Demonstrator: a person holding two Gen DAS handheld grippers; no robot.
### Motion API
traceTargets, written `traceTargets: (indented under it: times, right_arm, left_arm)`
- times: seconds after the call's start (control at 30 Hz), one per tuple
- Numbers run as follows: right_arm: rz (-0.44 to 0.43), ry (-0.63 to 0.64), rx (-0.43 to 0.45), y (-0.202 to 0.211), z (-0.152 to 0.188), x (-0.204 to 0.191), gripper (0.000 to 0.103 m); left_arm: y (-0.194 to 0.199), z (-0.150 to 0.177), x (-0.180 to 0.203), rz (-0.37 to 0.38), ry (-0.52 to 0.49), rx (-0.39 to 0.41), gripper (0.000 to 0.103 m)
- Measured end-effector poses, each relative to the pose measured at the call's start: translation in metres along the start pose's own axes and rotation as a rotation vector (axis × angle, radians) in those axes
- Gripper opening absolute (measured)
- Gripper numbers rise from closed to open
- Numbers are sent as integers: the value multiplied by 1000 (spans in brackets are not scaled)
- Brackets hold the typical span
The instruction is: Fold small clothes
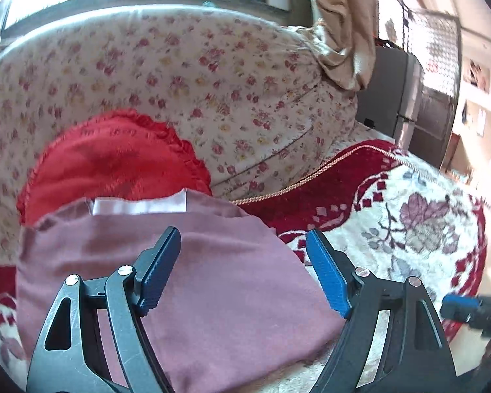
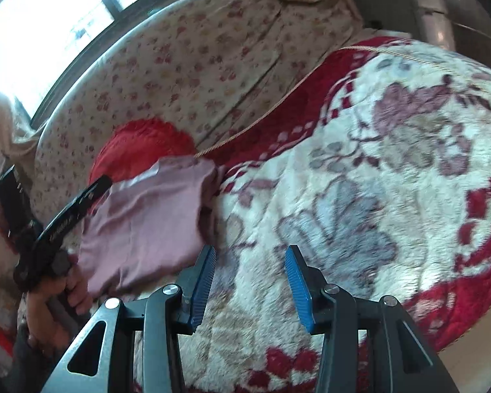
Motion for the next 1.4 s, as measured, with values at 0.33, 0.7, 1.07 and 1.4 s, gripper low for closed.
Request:
traceTargets:
  times: [0.33, 0.7, 1.07, 1.4]
  right_arm:
    - [-14, 6, -1, -1, 2, -2, 43]
    - [-6, 17, -16, -4, 4, -6, 43]
    - [-24, -28, 13, -16, -9, -14, 43]
    - [-153, -135, -30, -62, -32, -25, 43]
  left_arm:
    - [-13, 3, -36, 123, 280, -65, 79]
    - [-18, 10, -42, 131, 309, -127, 79]
    - [12, 17, -94, 99, 392, -109, 79]
    - [94, 41, -187, -10, 527, 13, 79]
Point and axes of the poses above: each gripper's, at about its wrist camera, not at the fingertips, and y roughly against the way its jaws point, x to its right, z to its underside, the point moved 6 cm from there along -y, roughly the way its jaws point, and after that the axes turned 10 degrees about -x, right-handed, at the moved point
